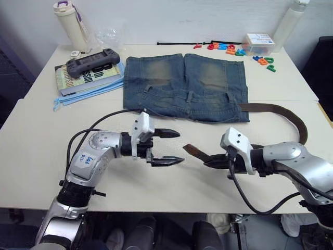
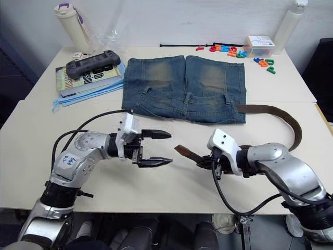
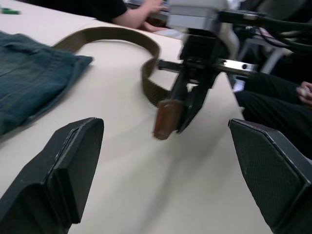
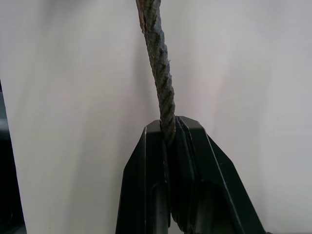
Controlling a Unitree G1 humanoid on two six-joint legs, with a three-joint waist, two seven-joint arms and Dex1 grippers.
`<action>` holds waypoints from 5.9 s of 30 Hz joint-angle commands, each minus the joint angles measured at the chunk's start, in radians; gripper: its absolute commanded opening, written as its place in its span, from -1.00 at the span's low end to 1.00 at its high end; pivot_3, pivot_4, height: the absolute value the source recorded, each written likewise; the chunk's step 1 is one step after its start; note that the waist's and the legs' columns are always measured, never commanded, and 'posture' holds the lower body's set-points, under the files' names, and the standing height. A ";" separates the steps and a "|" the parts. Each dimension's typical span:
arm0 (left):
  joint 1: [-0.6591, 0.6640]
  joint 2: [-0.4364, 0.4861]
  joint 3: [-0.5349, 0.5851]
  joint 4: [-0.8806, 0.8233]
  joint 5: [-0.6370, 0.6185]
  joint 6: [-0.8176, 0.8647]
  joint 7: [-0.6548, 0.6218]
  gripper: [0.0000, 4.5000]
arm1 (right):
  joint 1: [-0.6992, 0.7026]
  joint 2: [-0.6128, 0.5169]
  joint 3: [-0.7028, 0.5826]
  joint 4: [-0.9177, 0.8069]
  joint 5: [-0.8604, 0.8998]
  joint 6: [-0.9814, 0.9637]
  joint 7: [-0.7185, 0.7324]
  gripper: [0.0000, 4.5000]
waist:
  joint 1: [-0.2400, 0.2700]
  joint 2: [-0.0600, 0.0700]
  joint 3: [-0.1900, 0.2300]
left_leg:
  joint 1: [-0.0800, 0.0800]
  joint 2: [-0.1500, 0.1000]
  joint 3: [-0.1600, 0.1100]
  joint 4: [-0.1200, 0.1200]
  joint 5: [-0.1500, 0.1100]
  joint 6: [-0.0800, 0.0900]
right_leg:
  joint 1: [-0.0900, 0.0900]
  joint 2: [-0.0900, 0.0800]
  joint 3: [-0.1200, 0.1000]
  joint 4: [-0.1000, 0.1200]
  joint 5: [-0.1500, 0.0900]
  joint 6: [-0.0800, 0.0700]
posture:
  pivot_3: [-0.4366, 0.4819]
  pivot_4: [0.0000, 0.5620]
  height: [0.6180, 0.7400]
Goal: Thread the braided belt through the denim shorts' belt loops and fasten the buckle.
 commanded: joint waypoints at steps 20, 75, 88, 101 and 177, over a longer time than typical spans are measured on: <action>-0.042 -0.073 -0.048 0.113 0.081 -0.069 -0.029 -0.98 | -0.046 0.013 0.000 -0.064 0.021 0.033 -0.011 -1.00 | -0.002 0.000 0.000 | 0.000 0.000 0.000 0.000 0.000 0.000 | 0.000 0.000 0.000 0.001 0.000 0.000 | -0.05 -0.47 0.58; -0.015 -0.350 0.322 0.013 -0.470 0.542 0.501 -1.00 | 0.250 0.668 -0.361 -0.142 1.195 -0.345 -1.191 0.97 | -0.017 -0.001 0.001 | 0.004 0.003 0.003 -0.001 0.000 -0.001 | -0.002 0.005 0.009 0.007 0.000 -0.001 | -0.05 -0.47 0.58; -0.035 -0.374 0.377 0.034 -0.550 0.559 0.568 -1.00 | 0.296 0.652 -0.365 -0.134 1.142 -0.371 -1.174 0.42 | -0.015 0.000 0.001 | 0.005 0.003 0.002 -0.001 -0.001 -0.001 | -0.002 0.005 0.010 0.006 -0.001 -0.002 | -0.05 -0.47 0.58; -0.026 -0.359 0.353 0.032 -0.550 0.553 0.569 -1.00 | 0.288 0.673 -0.355 -0.140 1.130 -0.416 -1.178 -0.96 | -0.015 0.000 0.001 | 0.005 0.003 0.003 -0.002 -0.001 -0.002 | -0.002 0.005 0.010 0.005 -0.001 -0.002 | -0.05 -0.47 0.58; 0.082 0.030 0.031 0.008 0.531 -0.181 0.221 -0.97 | 0.268 0.576 -0.502 -0.219 0.982 -0.546 -1.336 -1.00 | -0.042 -0.002 0.003 | 0.007 0.011 0.014 -0.014 0.004 -0.005 | -0.016 0.007 0.013 0.018 0.001 -0.006 | -0.05 -0.47 0.58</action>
